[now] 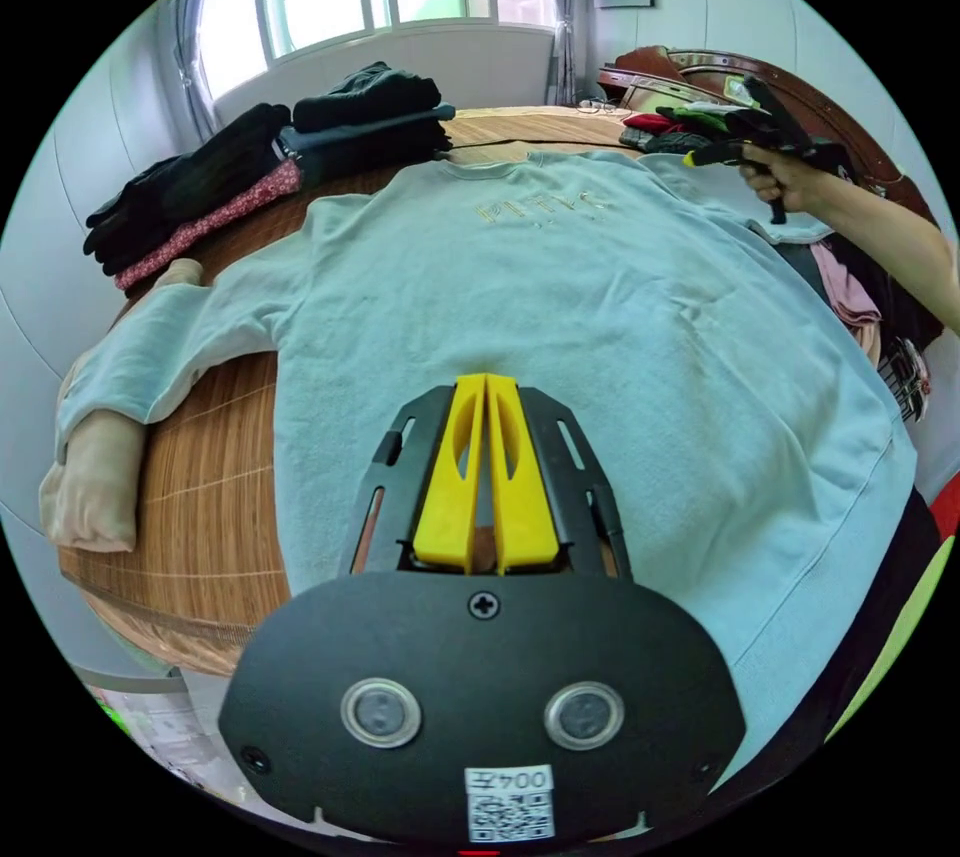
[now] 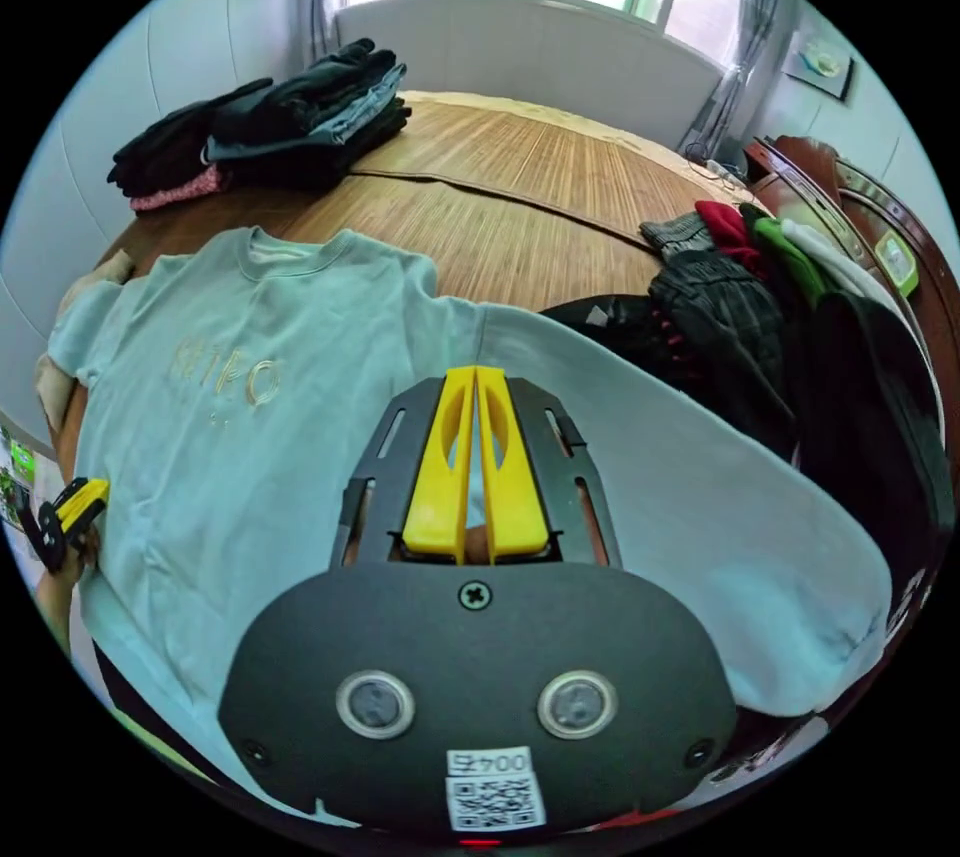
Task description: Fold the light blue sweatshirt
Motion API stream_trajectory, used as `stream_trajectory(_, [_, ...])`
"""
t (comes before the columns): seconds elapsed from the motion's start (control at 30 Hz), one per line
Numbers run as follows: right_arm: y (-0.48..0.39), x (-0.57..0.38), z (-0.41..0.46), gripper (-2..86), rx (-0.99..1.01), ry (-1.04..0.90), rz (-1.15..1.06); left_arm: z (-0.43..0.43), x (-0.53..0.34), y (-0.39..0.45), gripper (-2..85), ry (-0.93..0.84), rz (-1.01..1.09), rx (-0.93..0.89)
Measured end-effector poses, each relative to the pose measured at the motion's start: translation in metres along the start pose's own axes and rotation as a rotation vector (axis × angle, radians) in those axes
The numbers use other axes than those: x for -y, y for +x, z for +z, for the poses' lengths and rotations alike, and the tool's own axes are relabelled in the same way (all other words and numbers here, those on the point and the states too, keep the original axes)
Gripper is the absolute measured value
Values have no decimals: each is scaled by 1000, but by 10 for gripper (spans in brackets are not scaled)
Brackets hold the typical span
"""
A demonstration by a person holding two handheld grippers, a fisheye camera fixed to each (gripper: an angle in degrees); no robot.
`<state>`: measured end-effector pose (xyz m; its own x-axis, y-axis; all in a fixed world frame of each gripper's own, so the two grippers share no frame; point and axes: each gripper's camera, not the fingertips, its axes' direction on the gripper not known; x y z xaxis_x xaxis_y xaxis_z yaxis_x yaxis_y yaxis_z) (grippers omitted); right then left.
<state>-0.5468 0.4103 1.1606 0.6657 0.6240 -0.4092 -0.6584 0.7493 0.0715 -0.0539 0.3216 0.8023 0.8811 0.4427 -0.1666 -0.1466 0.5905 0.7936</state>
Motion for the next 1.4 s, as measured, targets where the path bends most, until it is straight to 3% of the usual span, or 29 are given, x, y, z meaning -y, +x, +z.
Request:
stream_trajectory(0.23, [11, 19, 71, -8, -118, -160, -42, -4, 3, -1, 3, 6, -2, -7])
stream_trajectory(0.47, [86, -9, 71, -7, 180, -135, 220, -8, 5, 0, 3, 11, 1, 1])
stream_trajectory(0.57, [104, -39, 45, -4, 277, -18, 310, -9, 5, 0, 3, 12, 2, 4])
stream_trajectory(0.67, [112, -74, 65, 6, 195, -122, 319, -10, 5, 0, 4, 13, 2, 7])
stream_trajectory(0.73, [123, -97, 53, 21, 236, -47, 396, -11, 5, 0, 3, 13, 1, 7])
stream_trajectory(0.83, [130, -151, -10, 76, 290, 219, 453, -12, 5, 1, 3, 14, 3, 13])
stream_trajectory(1.0, [180, -316, -104, 110, 210, 520, 682, -13, 4, -3, 2, 17, -3, 1])
stream_trajectory(1.2, [265, -446, -139, 121, 258, 640, 1046, -14, 4, 1, 2, 17, 4, 17])
stream_trajectory(1.4, [310, -461, -122, 134, 385, 593, 1171, -14, 4, 3, 2, 16, 5, 26])
